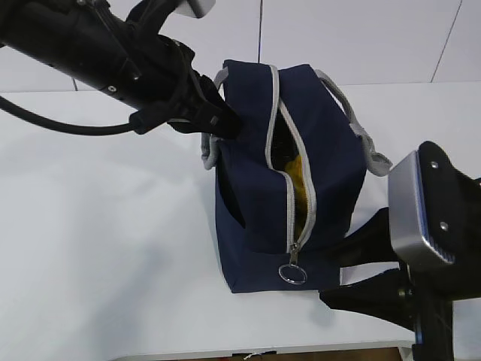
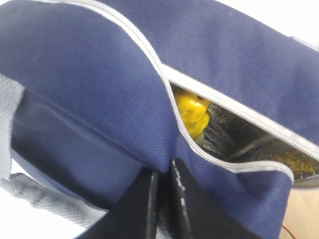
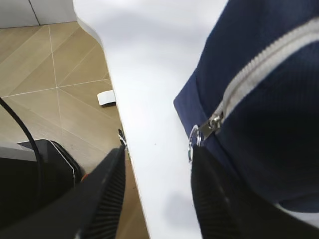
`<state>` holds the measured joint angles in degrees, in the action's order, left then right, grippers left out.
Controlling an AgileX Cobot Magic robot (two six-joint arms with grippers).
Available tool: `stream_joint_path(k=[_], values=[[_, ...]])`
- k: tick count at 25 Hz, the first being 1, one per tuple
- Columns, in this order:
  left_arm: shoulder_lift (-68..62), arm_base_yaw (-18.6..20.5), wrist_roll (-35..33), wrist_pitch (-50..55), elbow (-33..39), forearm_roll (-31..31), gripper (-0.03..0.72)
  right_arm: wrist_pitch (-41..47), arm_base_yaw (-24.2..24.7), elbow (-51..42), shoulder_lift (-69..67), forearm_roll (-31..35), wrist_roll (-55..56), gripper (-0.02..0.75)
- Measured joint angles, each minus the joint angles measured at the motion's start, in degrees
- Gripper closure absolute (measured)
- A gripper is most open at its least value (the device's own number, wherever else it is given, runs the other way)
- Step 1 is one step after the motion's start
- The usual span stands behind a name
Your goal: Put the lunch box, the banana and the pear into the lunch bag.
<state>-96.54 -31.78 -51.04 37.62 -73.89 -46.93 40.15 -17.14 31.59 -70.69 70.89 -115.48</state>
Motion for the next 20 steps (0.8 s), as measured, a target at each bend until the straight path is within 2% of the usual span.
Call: stream_joint_path(k=[14, 20], values=[[0.00, 0.00, 0.00, 0.26, 0.00, 0.00, 0.692, -2.02, 0.00, 0.00, -7.62, 1.92, -0.42, 0.367], [0.00, 0.00, 0.00, 0.86, 0.00, 0.00, 0.692, -2.83, 0.00, 0.00, -11.63, 4.87, -0.42, 0.367]])
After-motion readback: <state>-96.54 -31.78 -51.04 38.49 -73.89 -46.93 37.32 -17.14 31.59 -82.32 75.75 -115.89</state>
